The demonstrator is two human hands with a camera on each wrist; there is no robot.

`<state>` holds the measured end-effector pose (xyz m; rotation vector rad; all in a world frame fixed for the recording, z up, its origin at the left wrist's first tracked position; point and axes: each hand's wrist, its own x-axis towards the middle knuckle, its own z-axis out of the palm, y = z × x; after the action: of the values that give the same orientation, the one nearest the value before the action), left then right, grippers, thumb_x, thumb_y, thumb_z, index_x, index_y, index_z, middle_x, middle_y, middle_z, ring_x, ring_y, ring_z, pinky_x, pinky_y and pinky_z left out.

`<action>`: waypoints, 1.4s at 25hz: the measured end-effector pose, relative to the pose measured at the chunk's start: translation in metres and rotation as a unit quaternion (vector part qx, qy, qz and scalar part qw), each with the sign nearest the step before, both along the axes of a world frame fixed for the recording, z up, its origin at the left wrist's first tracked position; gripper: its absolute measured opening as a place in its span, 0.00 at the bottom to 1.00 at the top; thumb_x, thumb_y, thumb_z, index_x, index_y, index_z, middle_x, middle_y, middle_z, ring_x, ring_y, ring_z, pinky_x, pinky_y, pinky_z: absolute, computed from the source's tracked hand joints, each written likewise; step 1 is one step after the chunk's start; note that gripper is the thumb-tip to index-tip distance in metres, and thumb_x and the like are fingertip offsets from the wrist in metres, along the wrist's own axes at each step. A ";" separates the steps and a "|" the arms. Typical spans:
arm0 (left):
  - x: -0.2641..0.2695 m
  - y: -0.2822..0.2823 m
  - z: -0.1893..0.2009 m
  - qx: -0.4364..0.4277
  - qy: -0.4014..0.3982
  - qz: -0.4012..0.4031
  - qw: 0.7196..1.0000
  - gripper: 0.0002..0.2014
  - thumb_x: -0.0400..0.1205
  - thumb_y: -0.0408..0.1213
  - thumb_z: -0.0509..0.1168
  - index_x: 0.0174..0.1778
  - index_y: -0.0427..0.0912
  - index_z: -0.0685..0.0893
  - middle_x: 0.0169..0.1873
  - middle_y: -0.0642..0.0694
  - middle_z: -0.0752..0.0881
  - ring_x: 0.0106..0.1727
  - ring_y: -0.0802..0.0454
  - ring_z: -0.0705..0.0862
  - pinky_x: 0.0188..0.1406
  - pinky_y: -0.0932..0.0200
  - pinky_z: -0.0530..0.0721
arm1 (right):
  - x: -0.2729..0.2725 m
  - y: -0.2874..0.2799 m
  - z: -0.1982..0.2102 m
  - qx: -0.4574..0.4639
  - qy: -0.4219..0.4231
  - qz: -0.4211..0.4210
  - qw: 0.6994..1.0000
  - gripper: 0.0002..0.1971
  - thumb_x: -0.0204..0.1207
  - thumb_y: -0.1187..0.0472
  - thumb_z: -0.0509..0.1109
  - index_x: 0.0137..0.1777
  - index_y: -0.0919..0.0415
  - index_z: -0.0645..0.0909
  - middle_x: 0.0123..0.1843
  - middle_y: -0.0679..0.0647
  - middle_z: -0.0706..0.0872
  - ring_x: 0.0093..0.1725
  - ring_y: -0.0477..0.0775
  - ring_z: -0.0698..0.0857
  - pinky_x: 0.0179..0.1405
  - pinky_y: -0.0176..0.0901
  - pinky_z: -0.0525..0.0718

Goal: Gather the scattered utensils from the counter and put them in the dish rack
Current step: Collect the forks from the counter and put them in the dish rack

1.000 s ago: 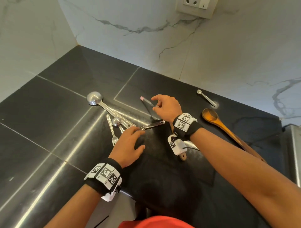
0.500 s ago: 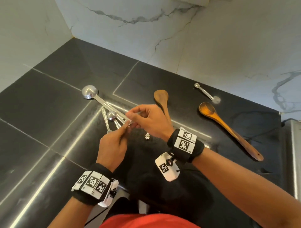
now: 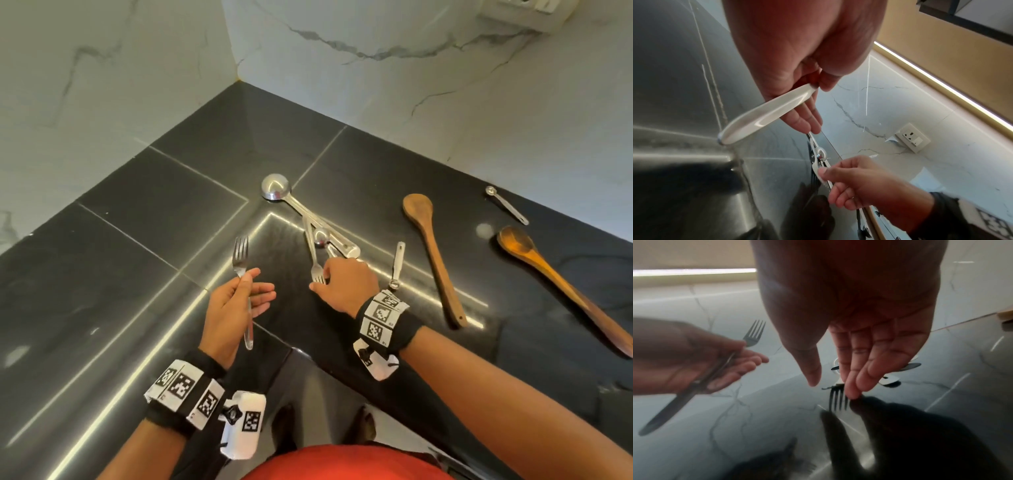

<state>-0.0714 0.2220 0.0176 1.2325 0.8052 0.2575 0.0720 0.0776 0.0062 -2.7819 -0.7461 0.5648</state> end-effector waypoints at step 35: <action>0.003 0.002 0.016 0.151 -0.085 -0.365 0.915 0.07 0.81 0.34 0.71 0.42 0.36 0.93 0.33 0.49 0.93 0.36 0.60 0.90 0.40 0.64 0.87 | -0.061 -0.043 0.071 0.491 0.131 -0.132 0.851 0.07 0.75 0.70 0.77 0.52 0.71 0.89 0.37 0.54 0.92 0.35 0.44 0.90 0.38 0.32 0.86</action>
<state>-0.0683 0.2241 0.0338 1.6896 0.1142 -0.1303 0.0112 0.0345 0.0776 -1.7548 -0.3966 0.3438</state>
